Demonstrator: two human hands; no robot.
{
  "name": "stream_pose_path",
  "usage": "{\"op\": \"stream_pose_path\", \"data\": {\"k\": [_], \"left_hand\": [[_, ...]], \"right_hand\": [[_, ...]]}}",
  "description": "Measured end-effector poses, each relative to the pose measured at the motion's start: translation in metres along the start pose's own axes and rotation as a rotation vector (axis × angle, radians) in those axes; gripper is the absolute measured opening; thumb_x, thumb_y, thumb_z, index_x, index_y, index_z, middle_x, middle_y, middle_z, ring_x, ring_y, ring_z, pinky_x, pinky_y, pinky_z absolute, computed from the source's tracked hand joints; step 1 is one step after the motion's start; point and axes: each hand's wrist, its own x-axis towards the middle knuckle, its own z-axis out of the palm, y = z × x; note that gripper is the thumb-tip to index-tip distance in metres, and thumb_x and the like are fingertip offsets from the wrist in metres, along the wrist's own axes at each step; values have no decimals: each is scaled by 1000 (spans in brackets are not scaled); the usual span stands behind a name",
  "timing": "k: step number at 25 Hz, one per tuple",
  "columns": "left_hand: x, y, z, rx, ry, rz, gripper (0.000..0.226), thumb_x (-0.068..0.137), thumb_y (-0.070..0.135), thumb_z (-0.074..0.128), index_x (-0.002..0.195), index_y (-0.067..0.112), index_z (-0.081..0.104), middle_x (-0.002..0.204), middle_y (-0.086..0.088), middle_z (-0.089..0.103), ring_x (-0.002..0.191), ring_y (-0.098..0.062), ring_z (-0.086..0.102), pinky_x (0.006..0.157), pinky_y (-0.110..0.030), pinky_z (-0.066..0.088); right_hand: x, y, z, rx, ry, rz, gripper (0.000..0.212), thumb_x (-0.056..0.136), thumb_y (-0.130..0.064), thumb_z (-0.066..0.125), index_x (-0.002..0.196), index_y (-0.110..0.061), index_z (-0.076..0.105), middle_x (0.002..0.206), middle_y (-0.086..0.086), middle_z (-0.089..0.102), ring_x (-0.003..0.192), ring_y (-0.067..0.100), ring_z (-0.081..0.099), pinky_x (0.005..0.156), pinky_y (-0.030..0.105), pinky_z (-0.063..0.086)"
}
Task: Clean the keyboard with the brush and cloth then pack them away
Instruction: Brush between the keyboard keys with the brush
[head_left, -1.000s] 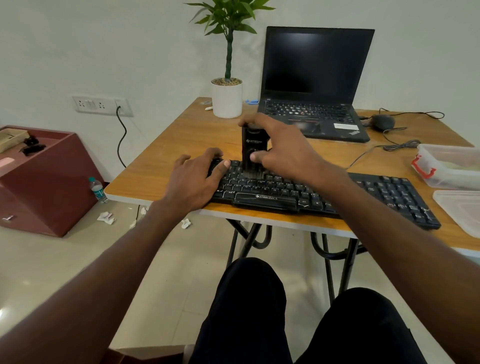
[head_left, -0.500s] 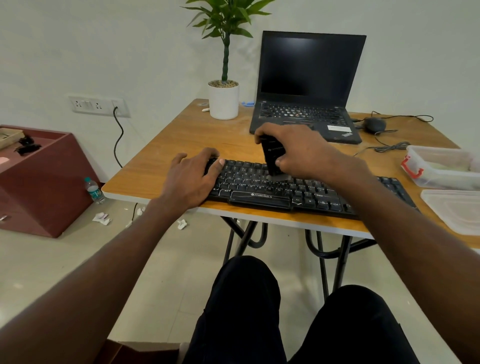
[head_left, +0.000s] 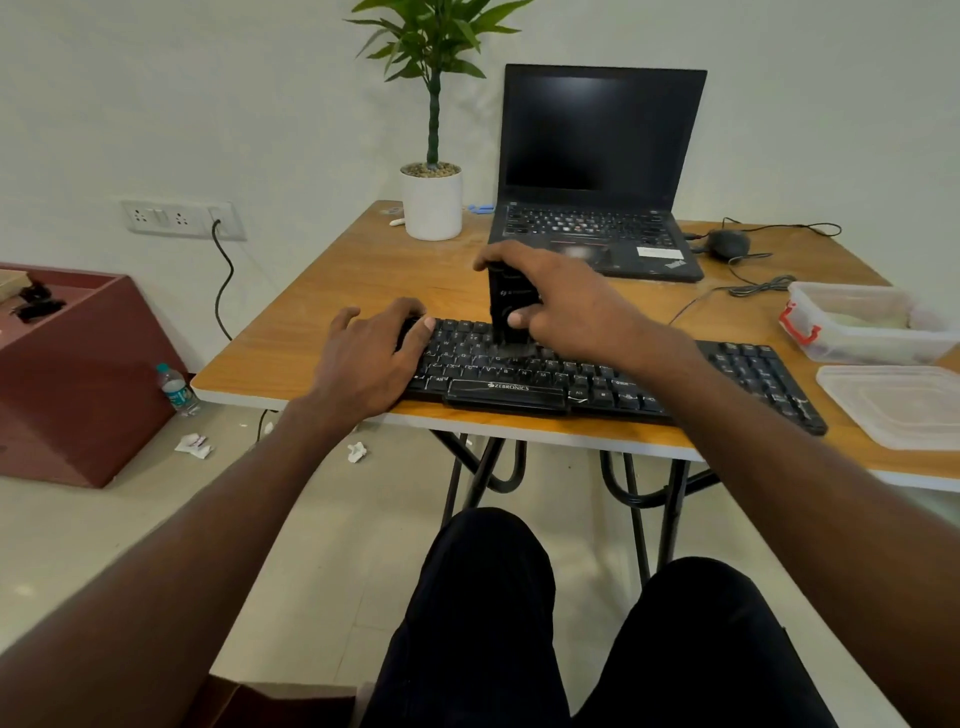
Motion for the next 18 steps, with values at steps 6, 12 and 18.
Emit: {"op": "stream_pose_path", "data": {"k": [6,12,18], "left_hand": [[-1,18,-5,-10,75,5,58,107,63,28,139,24,56,121,-4,75,116,-24,67,122,-51,27],[-5,69,20,61,78,99,56,110,55,22,134,23,62,128,0,71,127,-19,61,125,-50,23],[-6,69,21,105,86,82,51,111,52,18,122,25,60,104,3,75,103,-17,69,126,-47,23]], "right_hand": [[-1,16,4,94,110,121,70,94,-10,66,146,-48,40,129,4,61,104,24,66,76,42,64],[4,28,-2,-14,24,143,67,96,-13,64,148,-45,38,128,8,63,92,21,66,69,34,61],[-9,31,-12,5,33,126,67,94,-11,66,145,-47,42,136,2,60,113,22,61,83,40,59]]}}
